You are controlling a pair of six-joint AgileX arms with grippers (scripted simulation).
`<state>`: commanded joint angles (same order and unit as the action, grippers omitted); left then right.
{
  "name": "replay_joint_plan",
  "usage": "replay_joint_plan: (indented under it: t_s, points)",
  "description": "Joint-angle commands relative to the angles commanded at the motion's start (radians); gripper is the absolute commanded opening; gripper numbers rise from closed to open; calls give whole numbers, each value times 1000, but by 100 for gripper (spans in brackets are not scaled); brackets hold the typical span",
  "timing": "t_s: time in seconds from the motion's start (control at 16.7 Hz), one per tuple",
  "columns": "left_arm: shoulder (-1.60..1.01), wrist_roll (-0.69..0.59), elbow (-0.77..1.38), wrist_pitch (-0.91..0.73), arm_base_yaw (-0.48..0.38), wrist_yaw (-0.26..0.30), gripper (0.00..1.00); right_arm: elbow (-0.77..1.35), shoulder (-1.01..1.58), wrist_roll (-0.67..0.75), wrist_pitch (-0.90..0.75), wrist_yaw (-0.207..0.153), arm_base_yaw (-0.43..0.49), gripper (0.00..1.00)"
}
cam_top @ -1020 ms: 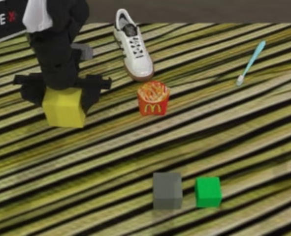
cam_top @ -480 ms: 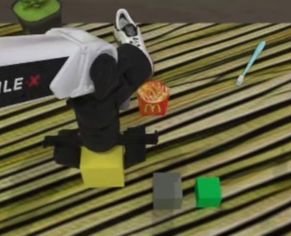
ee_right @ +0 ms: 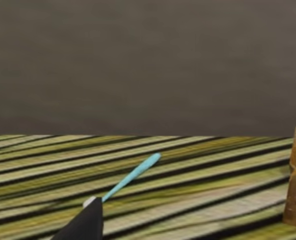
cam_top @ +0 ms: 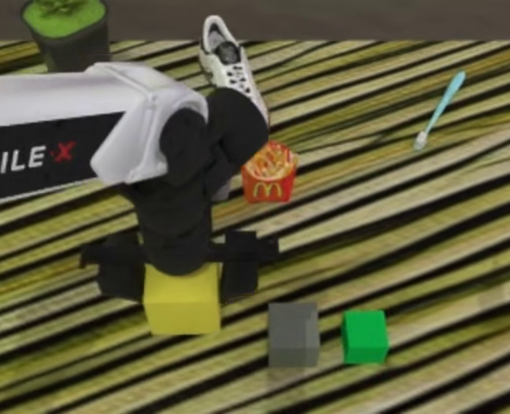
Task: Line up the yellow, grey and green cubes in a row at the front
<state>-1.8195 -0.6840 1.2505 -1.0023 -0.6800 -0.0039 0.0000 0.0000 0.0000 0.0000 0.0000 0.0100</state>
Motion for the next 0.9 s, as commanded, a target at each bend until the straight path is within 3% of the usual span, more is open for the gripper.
replay_joint_plan:
  t_s: [0.36, 0.66, 0.9]
  points:
    - [-79, -1, -129, 215, -3, 1, 0, 0, 0, 0, 0, 0, 0, 100]
    - [-87, -1, -140, 232, -4, 0, 0, 0, 0, 0, 0, 0, 0, 100]
    - [-87, -1, -140, 232, -4, 0, 30, 0, 0, 0, 0, 0, 0, 100]
